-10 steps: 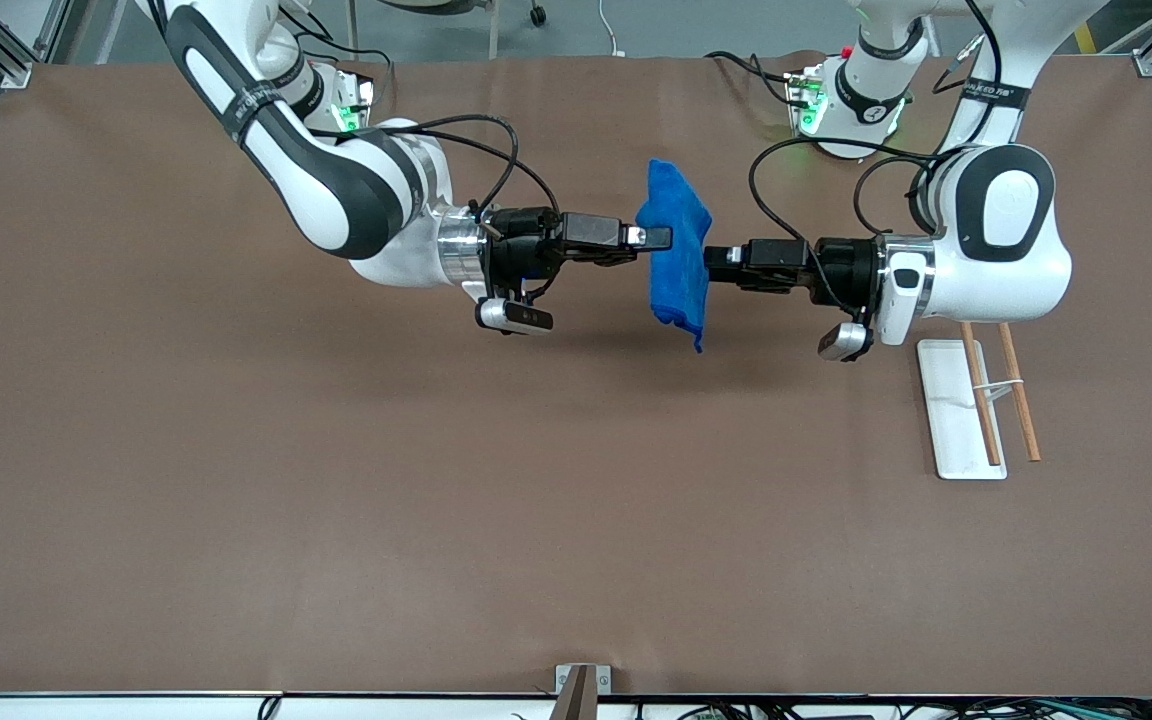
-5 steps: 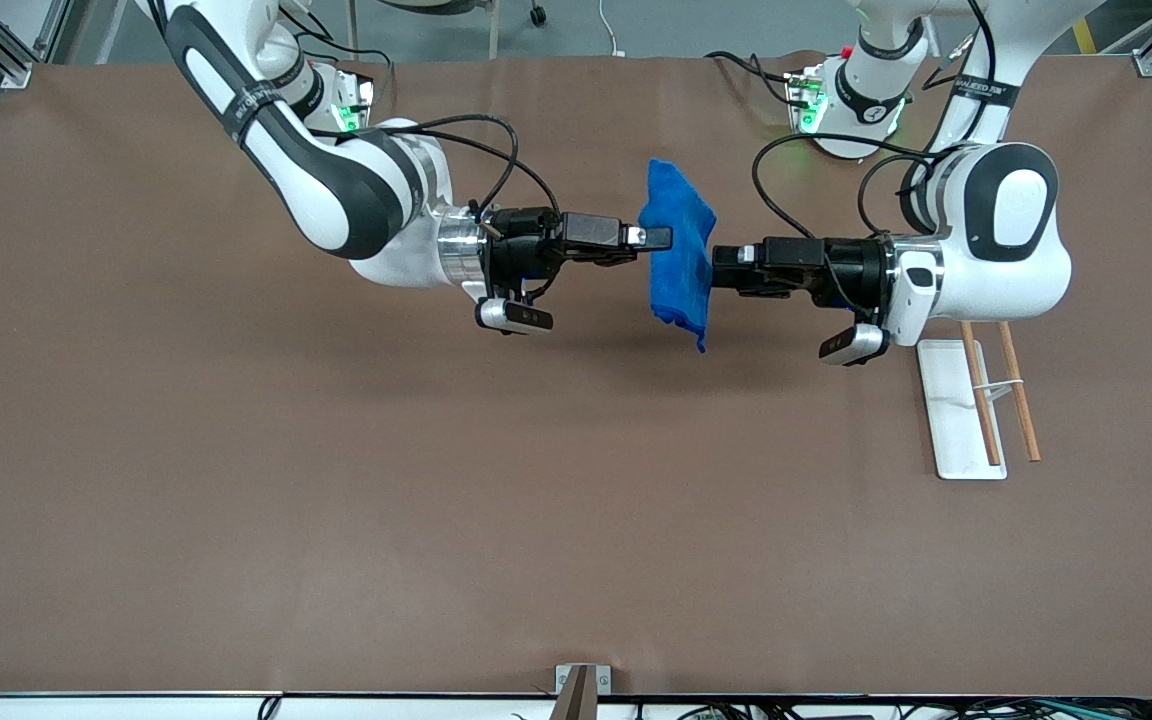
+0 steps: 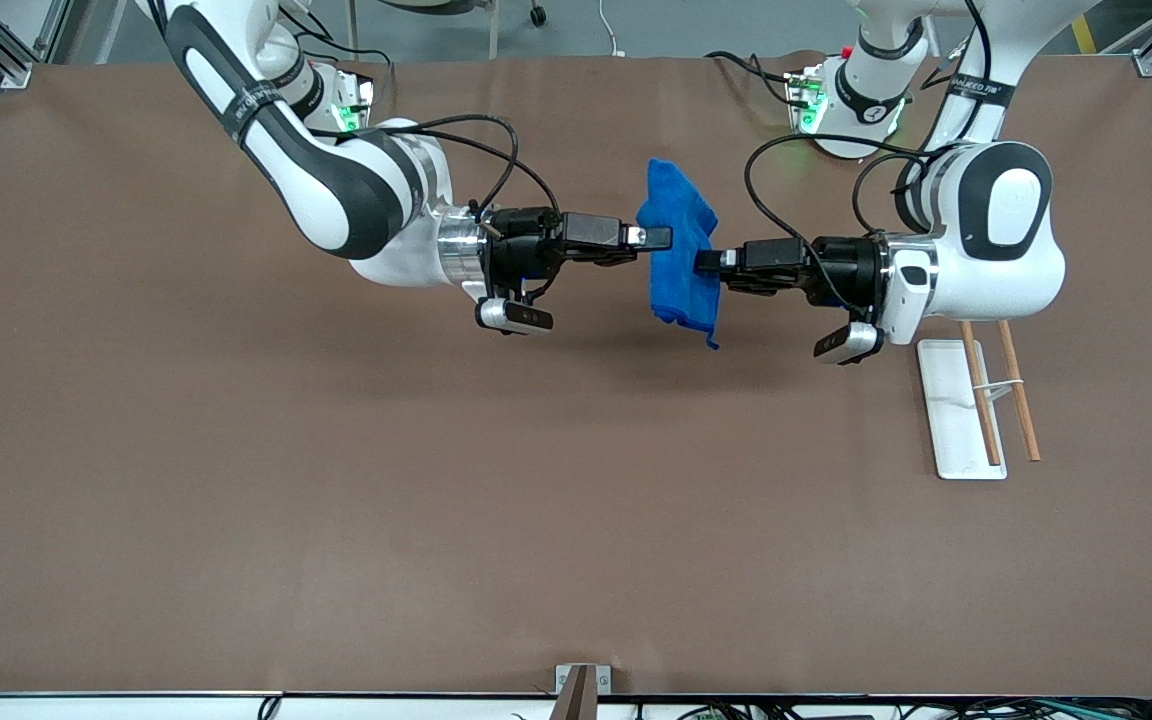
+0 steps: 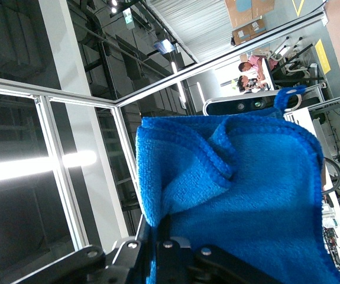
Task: Right arm passes towel to left arm to hang
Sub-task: 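Open the right gripper while the left gripper carries the towel away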
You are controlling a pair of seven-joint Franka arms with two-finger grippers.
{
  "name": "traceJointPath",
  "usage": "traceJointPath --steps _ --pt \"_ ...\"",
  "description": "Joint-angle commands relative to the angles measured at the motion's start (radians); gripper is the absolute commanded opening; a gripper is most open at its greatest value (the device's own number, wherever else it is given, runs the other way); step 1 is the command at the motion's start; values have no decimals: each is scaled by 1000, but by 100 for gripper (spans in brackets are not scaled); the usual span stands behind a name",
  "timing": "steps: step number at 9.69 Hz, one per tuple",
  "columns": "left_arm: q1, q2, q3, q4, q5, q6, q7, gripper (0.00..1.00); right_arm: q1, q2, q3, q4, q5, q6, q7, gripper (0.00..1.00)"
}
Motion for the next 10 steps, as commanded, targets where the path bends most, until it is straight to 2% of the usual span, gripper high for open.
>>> traceJointPath --steps 1,3,5,6,7,8,10 --pt "2 4 -2 -19 0 25 34 0 -7 2 12 1 34 -6 -25 0" --pt "4 1 3 -15 4 25 26 0 -7 2 12 1 34 -6 -25 0" --pt "7 -2 6 4 67 25 20 0 -7 4 12 1 34 -4 -25 2" --pt "16 -2 6 18 116 25 18 0 -14 4 12 1 32 3 -28 41" --pt "19 -1 7 32 153 27 14 0 -22 2 8 0 20 8 -25 99" --pt "25 -10 9 34 206 27 11 0 -45 2 2 -8 -6 8 -25 100" --pt "58 -44 10 67 388 32 -25 0 -114 2 -18 -42 -232 22 -16 100"
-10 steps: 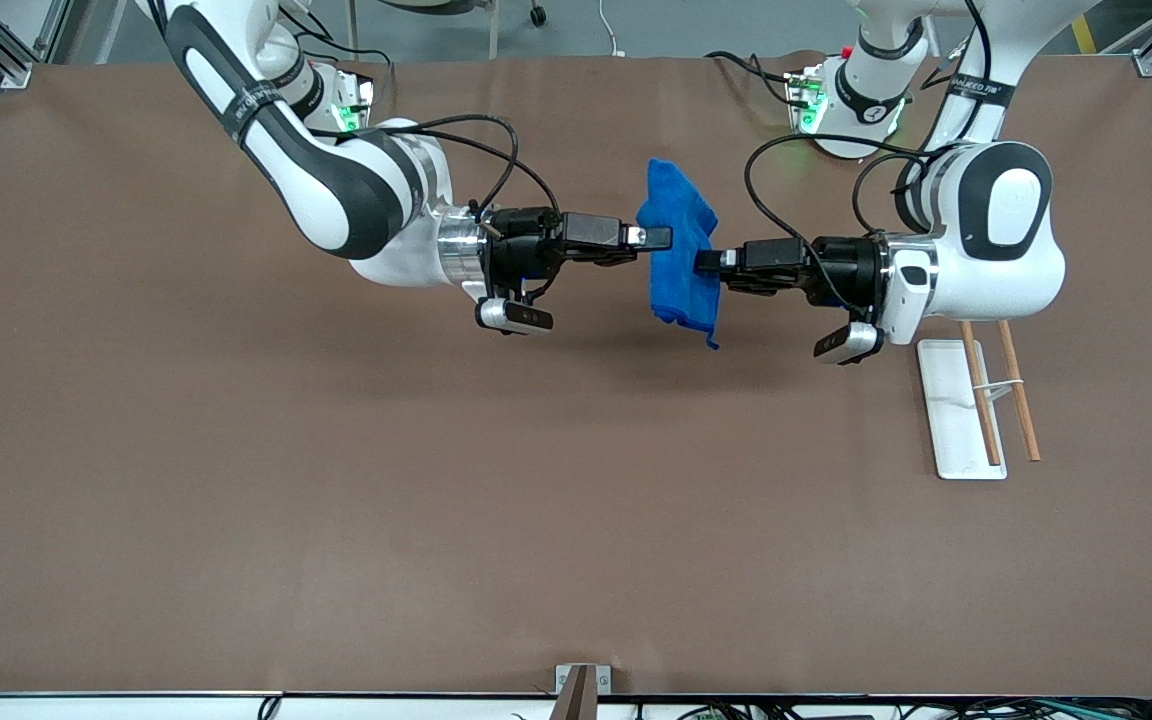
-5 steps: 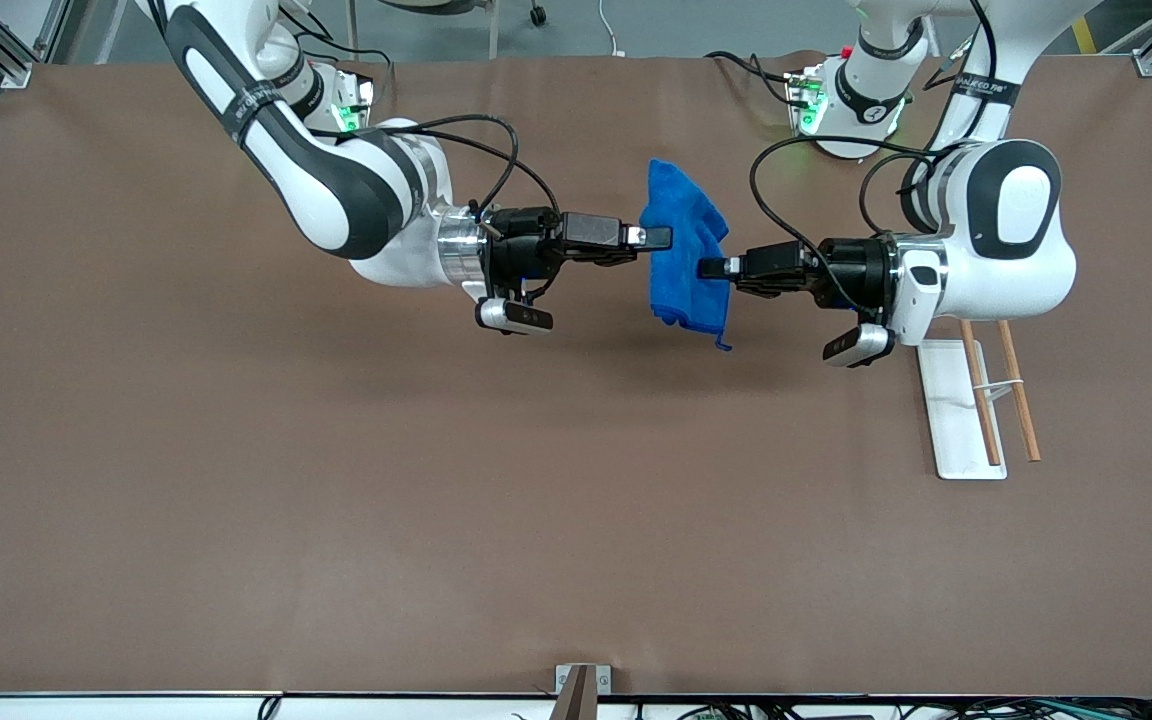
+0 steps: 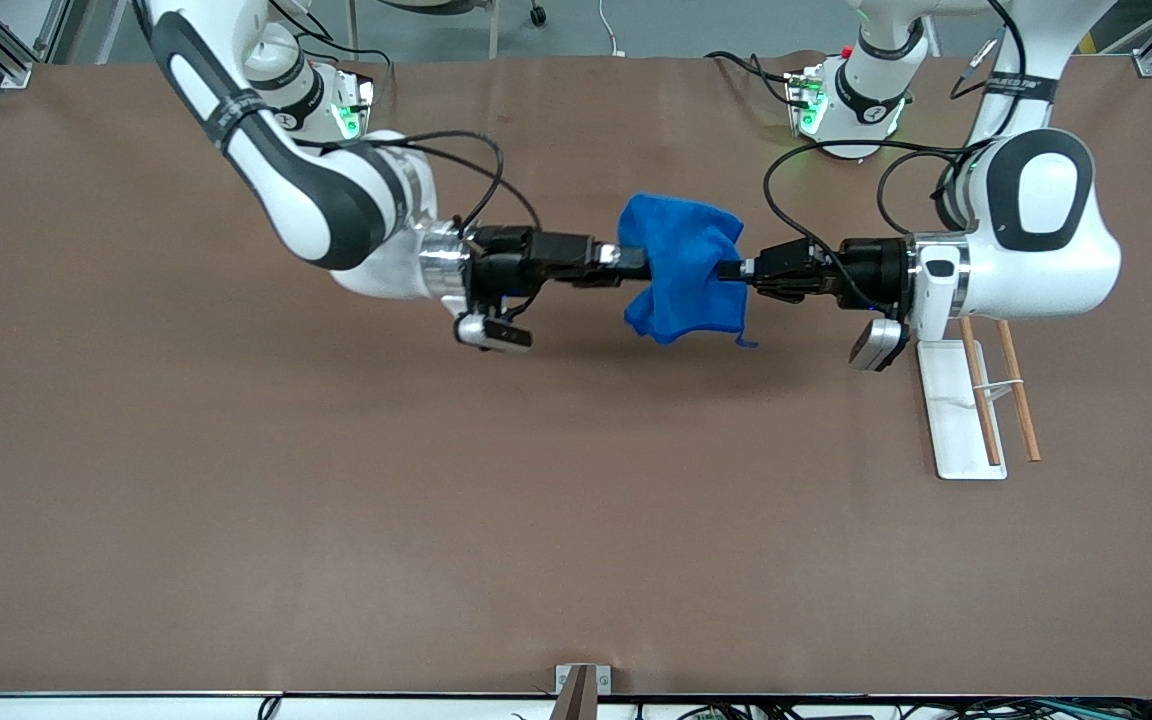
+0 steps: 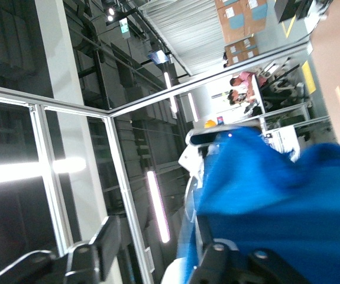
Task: Right arm passes towel to left arm to hang
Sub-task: 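Open the right gripper while the left gripper carries the towel away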
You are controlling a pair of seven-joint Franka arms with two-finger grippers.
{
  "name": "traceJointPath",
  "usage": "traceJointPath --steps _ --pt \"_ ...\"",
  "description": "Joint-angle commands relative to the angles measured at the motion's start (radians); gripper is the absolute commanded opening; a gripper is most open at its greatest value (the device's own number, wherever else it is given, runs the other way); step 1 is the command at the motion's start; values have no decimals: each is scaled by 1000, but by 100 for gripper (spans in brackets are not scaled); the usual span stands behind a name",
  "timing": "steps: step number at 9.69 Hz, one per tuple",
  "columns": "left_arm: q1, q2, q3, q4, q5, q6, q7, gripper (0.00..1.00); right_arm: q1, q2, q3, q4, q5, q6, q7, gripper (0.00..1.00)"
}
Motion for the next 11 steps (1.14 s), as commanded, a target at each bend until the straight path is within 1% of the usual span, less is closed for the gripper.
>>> traceJointPath --steps 1,2,3,5,6,7,8,9,10,11 --pt "54 -14 -5 50 237 23 -33 0 -79 -5 -23 -68 -231 -7 -9 100" --pt "74 -14 -2 75 355 23 -63 0 -83 -9 -73 -90 -352 -7 -9 100" --pt "133 -14 -5 104 486 23 -73 0 -84 -16 -121 -101 -461 -9 -9 100" --pt "198 -20 -5 146 743 20 -96 0 -84 -14 -228 -101 -702 -10 -7 100" --pt "208 -17 -3 153 851 23 -149 0 -83 -17 -288 -101 -817 -13 -7 100" --pt "233 -14 -3 152 960 29 -235 0 -84 -26 -354 -104 -912 -19 -5 100" --pt "237 -14 -11 149 1151 64 -258 0 -84 -37 -427 -104 -1019 -54 -4 100" --pt "244 -10 -8 141 1212 98 -258 0 -83 -39 -522 -95 -1106 -132 -4 100" --pt "289 -2 -6 128 1222 133 -240 0 -81 -43 -599 -76 -1198 -204 -7 100" --pt "304 -2 -5 97 1245 182 -237 0 -81 -48 -661 -47 -1273 -266 -5 100"
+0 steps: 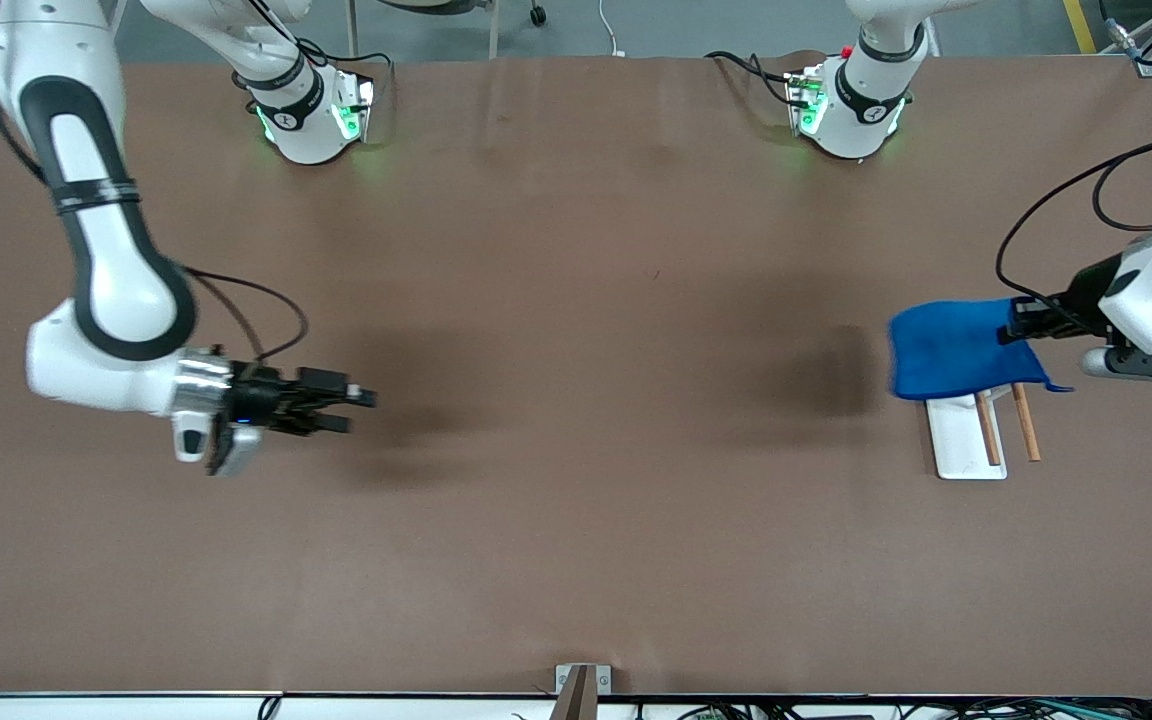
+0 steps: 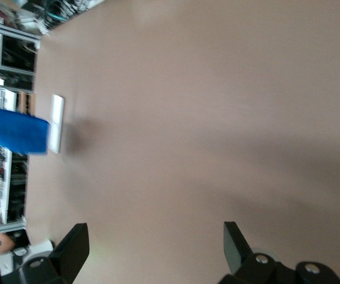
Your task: Right arm passes towel to left arm to hang
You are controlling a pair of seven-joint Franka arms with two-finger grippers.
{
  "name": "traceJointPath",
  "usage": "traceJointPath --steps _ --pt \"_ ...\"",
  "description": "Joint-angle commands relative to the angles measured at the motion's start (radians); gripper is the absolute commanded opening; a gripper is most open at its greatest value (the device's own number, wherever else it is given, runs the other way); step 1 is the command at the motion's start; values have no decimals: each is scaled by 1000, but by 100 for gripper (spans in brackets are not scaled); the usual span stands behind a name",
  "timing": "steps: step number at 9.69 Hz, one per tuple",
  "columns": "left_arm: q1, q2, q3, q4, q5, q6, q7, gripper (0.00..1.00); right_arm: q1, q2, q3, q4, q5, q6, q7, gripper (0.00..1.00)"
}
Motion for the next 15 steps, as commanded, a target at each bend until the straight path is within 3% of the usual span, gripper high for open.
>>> traceJointPath --steps 1,4,7,9,10,11,12,14,15 --pt "57 16 -8 -82 97 108 11 0 11 -46 -130 52 -163 -131 8 100" --pt "175 19 -10 -90 116 127 105 0 11 -75 -227 178 -435 -245 73 100" --pt "217 53 -8 -96 130 167 119 0 33 -144 -223 290 -709 -280 416 100" --pt "245 85 -10 -96 153 184 118 5 30 -219 -195 295 -748 -285 572 100" --pt "245 96 -10 -95 153 184 115 22 21 -265 -166 295 -800 -317 632 100" --pt "245 105 -10 -95 153 184 116 91 -10 -308 -122 297 -817 -346 696 100" --pt "245 104 -11 -83 153 184 115 100 -22 -356 -97 295 -821 -398 710 100" --pt "242 90 -20 -54 144 176 106 100 -29 -396 -112 312 -846 -456 717 100" --pt "245 67 -63 -50 138 175 87 100 -36 -396 -117 373 -876 -526 724 100"
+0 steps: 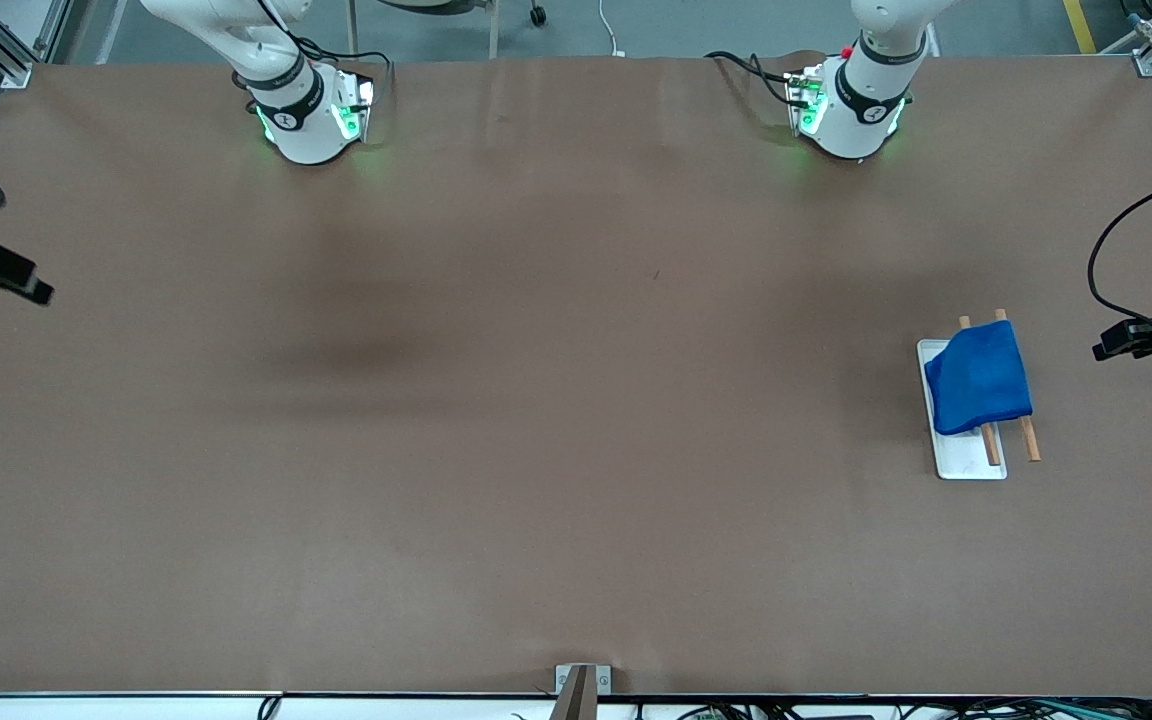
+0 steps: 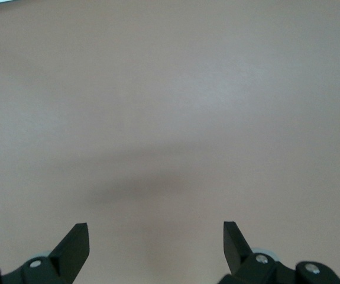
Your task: Right arm passes towel to left arm to hang
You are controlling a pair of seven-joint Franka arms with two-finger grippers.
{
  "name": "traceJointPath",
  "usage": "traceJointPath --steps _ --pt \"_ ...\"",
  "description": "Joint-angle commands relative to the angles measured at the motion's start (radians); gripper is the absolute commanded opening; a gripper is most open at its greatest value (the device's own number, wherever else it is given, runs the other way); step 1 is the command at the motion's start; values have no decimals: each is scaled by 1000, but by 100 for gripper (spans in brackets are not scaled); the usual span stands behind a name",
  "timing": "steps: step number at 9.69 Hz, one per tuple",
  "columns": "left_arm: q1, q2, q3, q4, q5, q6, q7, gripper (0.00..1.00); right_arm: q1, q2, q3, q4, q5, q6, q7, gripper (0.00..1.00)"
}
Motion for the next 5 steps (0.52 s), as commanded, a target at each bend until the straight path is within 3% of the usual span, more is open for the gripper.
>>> traceJointPath --steps 1,3,5 --pt "1 -47 -63 -9 4 0 -46 100 -24 -6 13 64 -39 -124 112 100" --pt "-11 -79 -130 19 4 -5 -126 100 -26 -5 14 49 -34 -93 171 100" --pt "-143 -89 -108 156 4 -151 -218 100 -16 -5 17 43 -24 -83 166 100"
